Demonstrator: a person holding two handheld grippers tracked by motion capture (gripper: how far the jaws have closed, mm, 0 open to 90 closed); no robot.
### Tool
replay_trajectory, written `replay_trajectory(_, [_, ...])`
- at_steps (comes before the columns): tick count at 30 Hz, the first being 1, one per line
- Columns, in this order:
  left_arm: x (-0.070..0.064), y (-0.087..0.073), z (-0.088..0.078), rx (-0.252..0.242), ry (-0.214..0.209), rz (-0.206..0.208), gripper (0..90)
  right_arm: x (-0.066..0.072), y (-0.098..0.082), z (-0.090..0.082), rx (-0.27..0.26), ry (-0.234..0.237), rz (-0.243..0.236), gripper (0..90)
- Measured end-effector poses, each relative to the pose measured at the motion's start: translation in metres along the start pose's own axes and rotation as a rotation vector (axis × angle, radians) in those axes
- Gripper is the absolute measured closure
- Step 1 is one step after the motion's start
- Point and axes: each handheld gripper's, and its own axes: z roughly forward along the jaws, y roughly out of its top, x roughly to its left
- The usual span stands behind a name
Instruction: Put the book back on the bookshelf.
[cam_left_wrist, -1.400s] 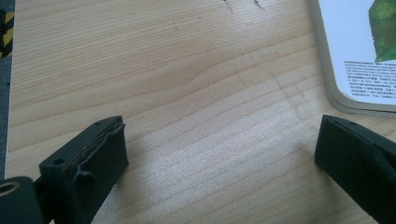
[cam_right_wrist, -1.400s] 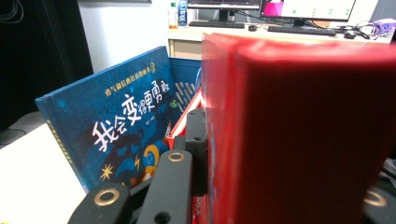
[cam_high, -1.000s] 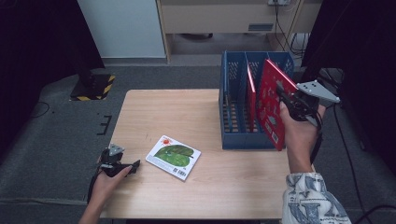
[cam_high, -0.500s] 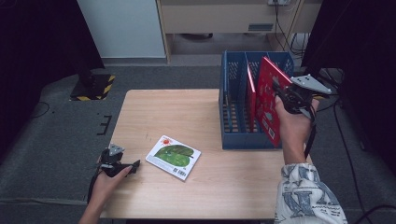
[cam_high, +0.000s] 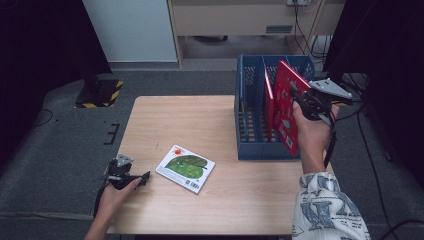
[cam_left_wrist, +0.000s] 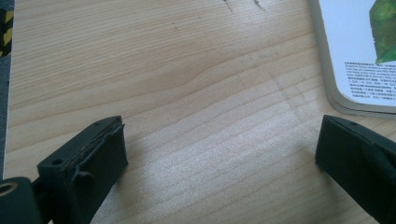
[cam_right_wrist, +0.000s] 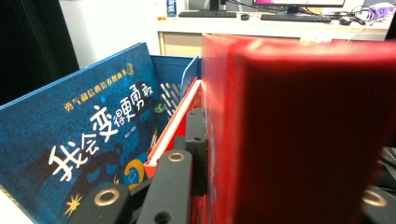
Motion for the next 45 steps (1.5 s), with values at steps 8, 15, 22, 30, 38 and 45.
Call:
replay_trajectory(8, [0.000,0.000,0.000,0.000,0.000,-0.001,0.9,-0.004,0.009,0.010,-0.003,-0.013,-0.001,79.6])
replay_trajectory(15, [0.000,0.000,0.000,0.000,0.001,-0.001,0.8,-0.005,0.019,0.021,-0.023,-0.021,0.007,79.6])
replay_trajectory(22, [-0.001,0.000,0.000,-0.001,0.002,-0.003,1.0,-0.006,0.017,0.041,-0.040,-0.037,0.028,79.6])
replay_trajectory(30, [-0.001,0.000,0.000,-0.001,0.003,-0.004,1.0,-0.007,0.011,0.052,-0.039,-0.045,0.035,79.6])
replay_trajectory(38, [-0.001,0.000,0.000,-0.001,0.002,-0.001,1.1,-0.006,0.005,0.061,-0.033,-0.051,0.033,79.5])
replay_trajectory(45, [-0.001,0.000,-0.001,-0.001,0.002,-0.002,1.2,-0.003,0.000,0.068,-0.028,-0.055,0.025,79.4])
